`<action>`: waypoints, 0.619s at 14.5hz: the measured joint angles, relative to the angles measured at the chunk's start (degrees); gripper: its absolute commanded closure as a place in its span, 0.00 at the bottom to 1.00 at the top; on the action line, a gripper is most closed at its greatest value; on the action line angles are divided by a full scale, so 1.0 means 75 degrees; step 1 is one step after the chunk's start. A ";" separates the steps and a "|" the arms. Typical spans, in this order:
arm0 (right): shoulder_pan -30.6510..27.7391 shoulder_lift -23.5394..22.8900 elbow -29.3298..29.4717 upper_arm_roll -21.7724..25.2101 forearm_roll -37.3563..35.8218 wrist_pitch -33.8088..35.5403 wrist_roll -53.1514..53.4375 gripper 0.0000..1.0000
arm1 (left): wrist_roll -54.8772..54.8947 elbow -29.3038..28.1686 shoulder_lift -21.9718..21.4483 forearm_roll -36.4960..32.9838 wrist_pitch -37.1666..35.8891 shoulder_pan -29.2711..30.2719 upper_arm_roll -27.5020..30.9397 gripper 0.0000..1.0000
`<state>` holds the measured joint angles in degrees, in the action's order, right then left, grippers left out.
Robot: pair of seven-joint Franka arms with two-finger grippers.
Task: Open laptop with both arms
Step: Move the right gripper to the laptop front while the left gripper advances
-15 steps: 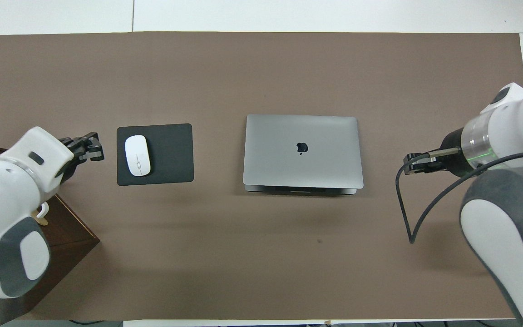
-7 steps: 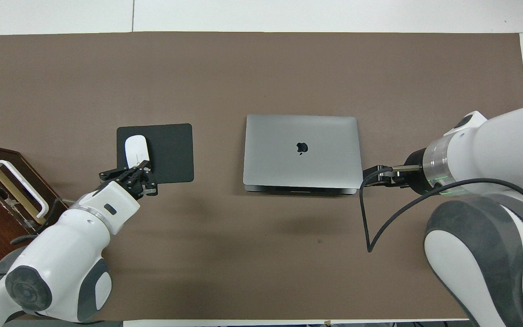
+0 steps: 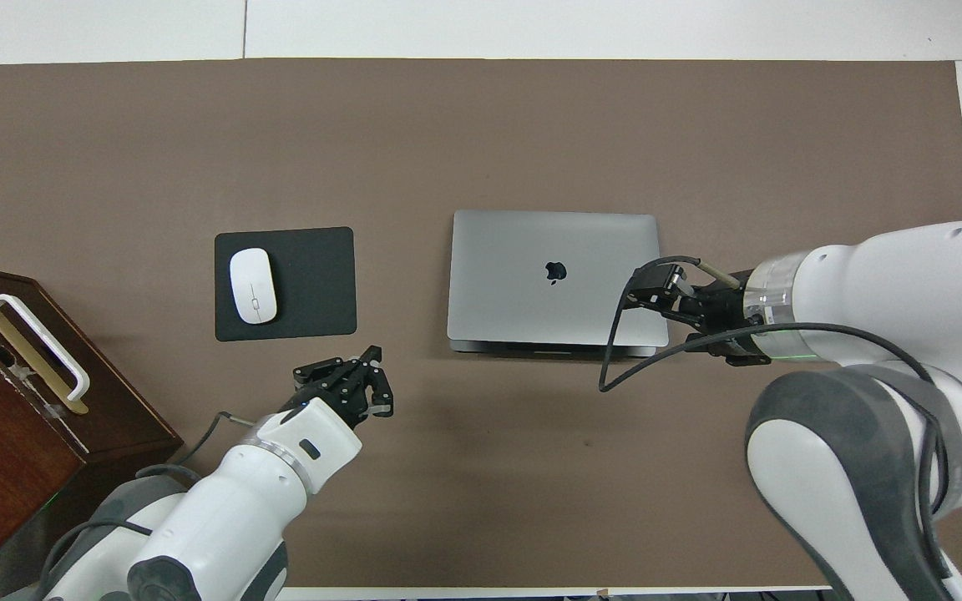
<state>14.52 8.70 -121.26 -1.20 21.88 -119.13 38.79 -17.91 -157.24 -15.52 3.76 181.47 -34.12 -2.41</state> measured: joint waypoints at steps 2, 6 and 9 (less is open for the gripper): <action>0.0168 -0.0014 -0.0260 -0.0007 0.0216 -0.0743 0.0549 0.00 | -0.0477 -0.0061 -0.0008 0.0000 0.0003 -0.0099 -0.0422 1.00; 0.0288 -0.0035 -0.0717 0.0001 0.1181 -0.1534 0.1129 0.00 | -0.0998 -0.0111 -0.0013 0.0001 0.0003 -0.0117 -0.1203 1.00; 0.0798 -0.0058 -0.1383 0.0000 0.1761 -0.2855 0.1671 0.00 | -0.1169 -0.0157 -0.0010 0.0001 -0.0007 -0.0118 -0.1502 1.00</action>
<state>20.50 8.27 -131.64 -1.20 35.09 -140.53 51.32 -26.68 -158.42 -15.59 3.77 181.41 -35.00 -13.67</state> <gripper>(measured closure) 0.000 0.991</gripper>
